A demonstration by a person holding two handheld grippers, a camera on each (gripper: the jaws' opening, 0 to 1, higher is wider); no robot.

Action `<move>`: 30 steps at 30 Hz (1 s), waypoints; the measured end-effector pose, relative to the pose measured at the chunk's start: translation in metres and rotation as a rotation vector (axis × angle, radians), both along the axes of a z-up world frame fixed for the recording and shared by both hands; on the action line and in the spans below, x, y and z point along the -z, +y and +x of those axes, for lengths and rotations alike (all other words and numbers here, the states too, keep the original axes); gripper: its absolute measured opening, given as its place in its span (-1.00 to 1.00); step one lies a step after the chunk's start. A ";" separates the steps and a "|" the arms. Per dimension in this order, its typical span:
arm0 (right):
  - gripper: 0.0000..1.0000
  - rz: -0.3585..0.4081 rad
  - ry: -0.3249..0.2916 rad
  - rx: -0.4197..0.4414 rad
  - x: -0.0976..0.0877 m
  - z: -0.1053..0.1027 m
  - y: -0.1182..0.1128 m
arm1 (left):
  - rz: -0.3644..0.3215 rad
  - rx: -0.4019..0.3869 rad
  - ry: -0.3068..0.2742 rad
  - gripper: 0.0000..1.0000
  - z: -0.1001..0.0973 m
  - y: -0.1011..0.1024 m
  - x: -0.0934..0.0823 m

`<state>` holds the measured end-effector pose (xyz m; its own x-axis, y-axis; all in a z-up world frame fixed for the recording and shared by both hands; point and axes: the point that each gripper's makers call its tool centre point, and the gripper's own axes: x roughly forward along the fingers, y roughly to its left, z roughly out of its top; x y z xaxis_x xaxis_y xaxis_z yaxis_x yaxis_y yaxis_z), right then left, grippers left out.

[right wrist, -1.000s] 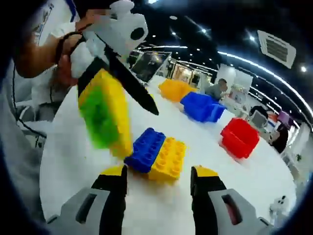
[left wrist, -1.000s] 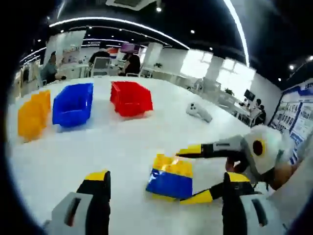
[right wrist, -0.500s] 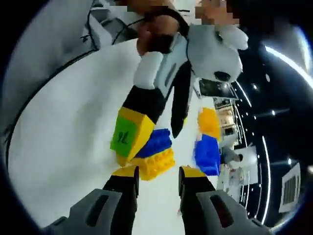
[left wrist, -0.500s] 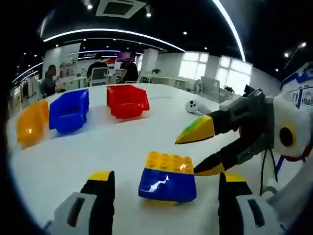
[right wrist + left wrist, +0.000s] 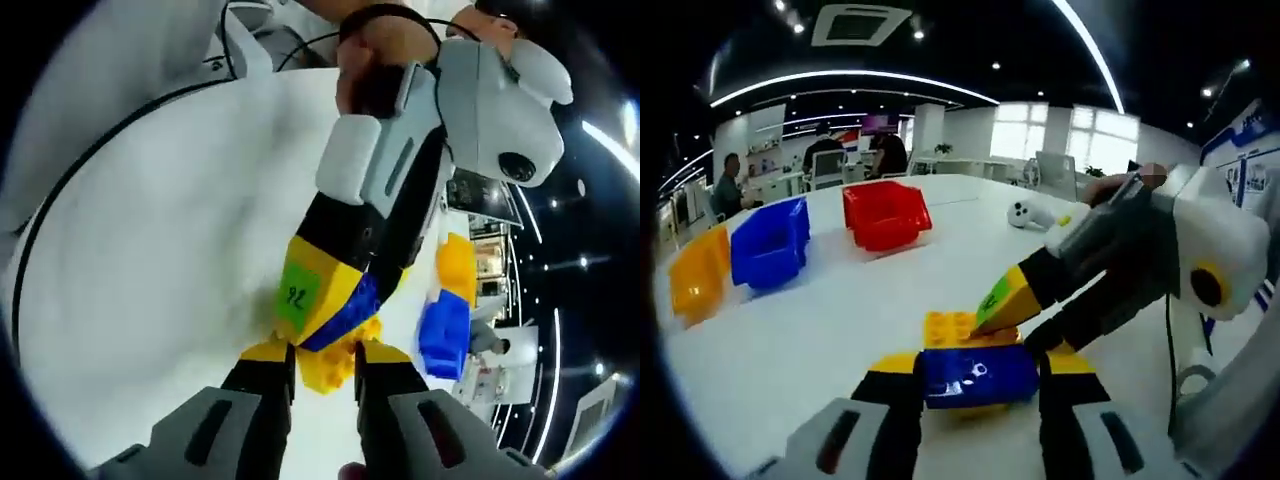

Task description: Take apart the toy blocks one by one and place each separated block into its matching bin, sorting the blocks by their type until all the connected pieces are disassembled and separated into the correct bins

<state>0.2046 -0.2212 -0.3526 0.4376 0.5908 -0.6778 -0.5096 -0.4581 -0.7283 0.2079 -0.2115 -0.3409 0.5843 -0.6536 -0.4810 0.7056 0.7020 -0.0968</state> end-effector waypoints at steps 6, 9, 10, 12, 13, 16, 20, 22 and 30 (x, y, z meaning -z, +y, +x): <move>-0.53 -0.023 -0.003 0.044 0.000 0.007 -0.005 | 0.263 0.091 -0.341 -0.11 0.007 -0.004 -0.013; -0.53 -0.005 0.008 0.050 -0.001 0.007 -0.006 | 0.236 0.118 -0.414 -0.11 0.004 -0.006 -0.025; -0.53 0.002 0.015 0.051 -0.002 0.007 -0.006 | 0.151 0.118 -0.415 -0.11 0.001 -0.007 -0.038; -0.53 0.005 0.025 0.053 -0.002 0.007 -0.006 | -0.054 0.058 -0.341 -0.11 0.007 0.005 -0.065; -0.53 -0.002 0.024 0.050 -0.003 0.006 -0.005 | -0.118 0.010 -0.343 -0.10 0.017 0.016 -0.078; -0.52 -0.013 0.024 0.049 -0.003 0.005 -0.006 | -0.191 -0.108 -0.355 -0.09 0.051 0.051 -0.102; -0.52 -0.022 0.009 0.046 -0.004 0.003 -0.007 | -0.285 -0.187 -0.382 -0.09 0.078 0.077 -0.130; -0.52 -0.017 0.008 0.051 -0.004 0.003 -0.006 | -0.337 -0.202 -0.360 -0.09 0.086 0.082 -0.137; -0.52 0.018 0.033 0.067 -0.005 0.004 -0.004 | -0.274 -0.380 -0.457 -0.08 0.155 0.130 -0.140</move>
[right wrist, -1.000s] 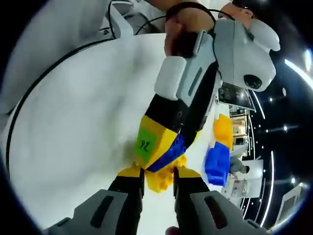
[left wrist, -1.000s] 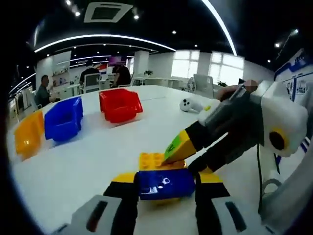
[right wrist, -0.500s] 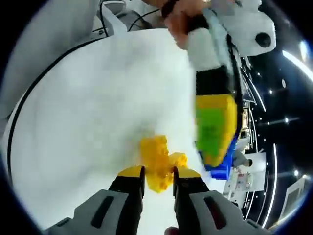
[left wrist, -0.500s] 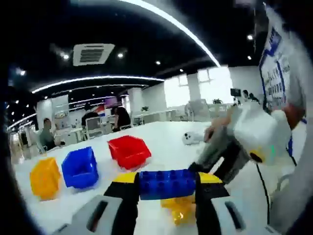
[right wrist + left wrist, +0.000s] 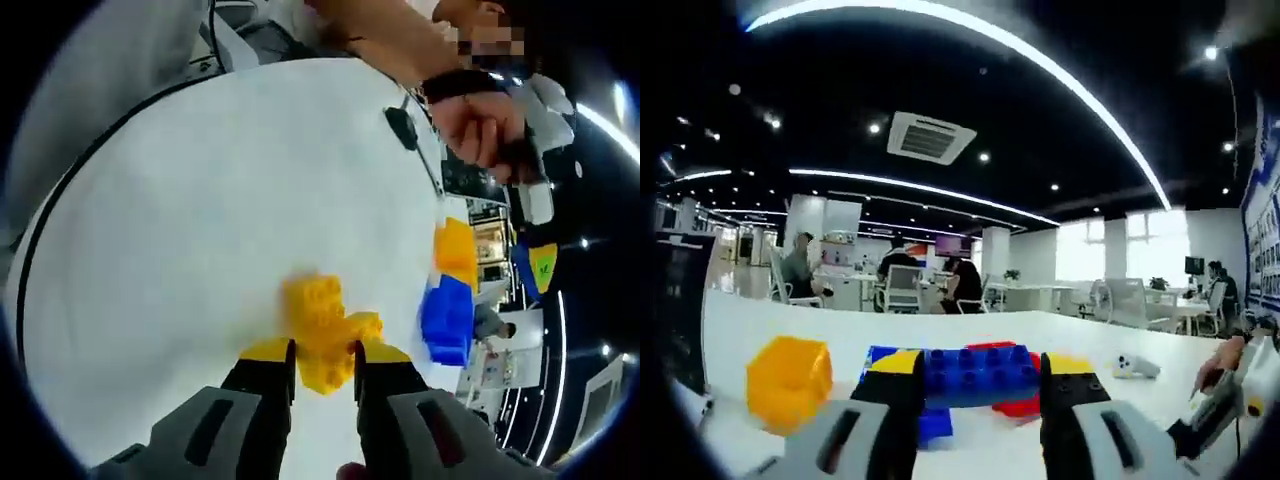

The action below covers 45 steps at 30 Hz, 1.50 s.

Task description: Take apart the toy blocks one by one and place each separated block into its matching bin, sorting the blocks by their type until all the connected pieces are disassembled and separated into the correct bins

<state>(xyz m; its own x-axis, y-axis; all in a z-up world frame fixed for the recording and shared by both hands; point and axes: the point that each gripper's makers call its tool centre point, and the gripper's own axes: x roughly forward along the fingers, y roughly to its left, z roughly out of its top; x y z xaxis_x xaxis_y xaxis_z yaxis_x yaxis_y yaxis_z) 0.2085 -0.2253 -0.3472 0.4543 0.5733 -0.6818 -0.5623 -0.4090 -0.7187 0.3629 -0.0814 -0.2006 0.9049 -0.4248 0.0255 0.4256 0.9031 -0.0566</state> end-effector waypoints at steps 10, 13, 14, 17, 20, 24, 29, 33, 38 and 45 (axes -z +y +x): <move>-0.51 -0.027 -0.009 0.033 0.001 0.001 0.002 | -0.149 -0.195 0.207 -0.07 0.108 0.046 0.040; -0.51 -0.029 -0.007 0.034 0.001 0.001 0.002 | -0.160 -0.215 0.230 -0.07 0.126 0.051 0.042; -0.51 -0.031 -0.009 0.034 0.001 0.001 0.002 | -0.163 -0.205 0.227 -0.07 0.127 0.049 0.039; -0.51 -0.032 -0.009 0.034 0.001 0.002 0.003 | -0.165 -0.197 0.202 -0.07 0.127 0.049 0.028; -0.51 -0.029 -0.012 0.034 0.001 0.002 0.003 | -0.128 -0.190 0.188 -0.07 0.124 0.044 0.029; -0.51 -0.029 -0.014 0.033 0.001 0.002 0.004 | -0.190 -0.129 0.284 0.26 0.122 0.031 0.047; -0.51 -0.024 -0.013 0.034 0.001 0.002 0.004 | -0.160 -0.130 0.278 0.62 0.119 0.031 0.052; -0.51 -0.028 -0.012 0.031 0.001 0.002 0.005 | -0.170 -0.104 0.282 0.62 0.106 0.025 0.046; -0.51 -0.025 -0.019 0.025 0.001 0.002 0.005 | -0.181 -0.057 0.272 0.62 0.067 0.011 0.035; -0.51 0.009 -0.030 0.022 0.001 0.002 0.004 | 0.051 0.305 0.420 0.47 -0.077 -0.073 0.103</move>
<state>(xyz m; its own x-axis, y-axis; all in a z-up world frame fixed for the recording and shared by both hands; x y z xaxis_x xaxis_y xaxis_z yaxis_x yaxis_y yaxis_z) 0.2109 -0.2209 -0.3484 0.4869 0.5690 -0.6627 -0.5495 -0.3902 -0.7388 0.2857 -0.1544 -0.3034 0.6679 -0.6618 -0.3406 0.6196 0.7479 -0.2382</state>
